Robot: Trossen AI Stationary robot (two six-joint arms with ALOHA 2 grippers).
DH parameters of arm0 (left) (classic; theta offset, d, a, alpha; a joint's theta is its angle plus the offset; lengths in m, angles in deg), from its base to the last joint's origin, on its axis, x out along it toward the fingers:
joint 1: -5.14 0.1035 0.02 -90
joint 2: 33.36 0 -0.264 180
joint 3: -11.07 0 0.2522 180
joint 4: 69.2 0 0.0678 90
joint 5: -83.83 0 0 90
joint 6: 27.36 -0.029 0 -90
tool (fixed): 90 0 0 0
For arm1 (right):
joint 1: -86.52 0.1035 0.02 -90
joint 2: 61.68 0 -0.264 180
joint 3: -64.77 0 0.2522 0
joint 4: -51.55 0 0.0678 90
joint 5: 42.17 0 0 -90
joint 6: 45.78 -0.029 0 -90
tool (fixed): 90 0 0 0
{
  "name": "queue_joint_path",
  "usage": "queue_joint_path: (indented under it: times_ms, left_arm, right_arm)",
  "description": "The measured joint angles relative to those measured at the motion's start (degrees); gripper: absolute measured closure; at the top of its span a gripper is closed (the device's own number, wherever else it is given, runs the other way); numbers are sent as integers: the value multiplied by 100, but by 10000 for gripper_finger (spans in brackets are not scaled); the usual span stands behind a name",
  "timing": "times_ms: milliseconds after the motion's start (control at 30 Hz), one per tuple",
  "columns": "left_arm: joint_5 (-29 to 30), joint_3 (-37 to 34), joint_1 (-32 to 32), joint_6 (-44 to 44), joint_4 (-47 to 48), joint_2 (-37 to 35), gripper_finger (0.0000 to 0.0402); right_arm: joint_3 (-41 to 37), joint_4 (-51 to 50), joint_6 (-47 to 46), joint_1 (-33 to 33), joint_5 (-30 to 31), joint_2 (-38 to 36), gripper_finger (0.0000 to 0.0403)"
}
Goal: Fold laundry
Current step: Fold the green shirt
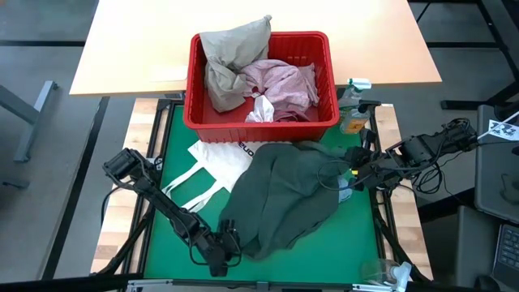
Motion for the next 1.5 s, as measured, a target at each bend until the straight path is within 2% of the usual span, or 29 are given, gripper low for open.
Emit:
queue_joint_path:
  times_ms: [367,700,867,967,1200,1367,1500]
  left_arm:
    - [-30,0,2,25,262,48,298]
    - [-96,2,87,76,122,79,265]
    - [-91,2,87,-645,-612,79,260]
    - [-92,13,87,-842,-865,76,260]
    - [-235,7,67,-817,-259,77,260]
    - [-490,7,59,-805,-147,377,260]
    - [-214,39,54,-815,-244,601,260]
  right_arm:
    - [0,0,0,0,0,0,383]
    - [0,29,13,0,0,2,279]
    - [0,91,20,0,-226,2,253]
    - [0,92,35,0,-345,4,247]
    - [0,92,39,0,-513,4,246]
    - [0,213,39,0,-680,4,246]
    - [2,456,42,0,-1059,32,246]
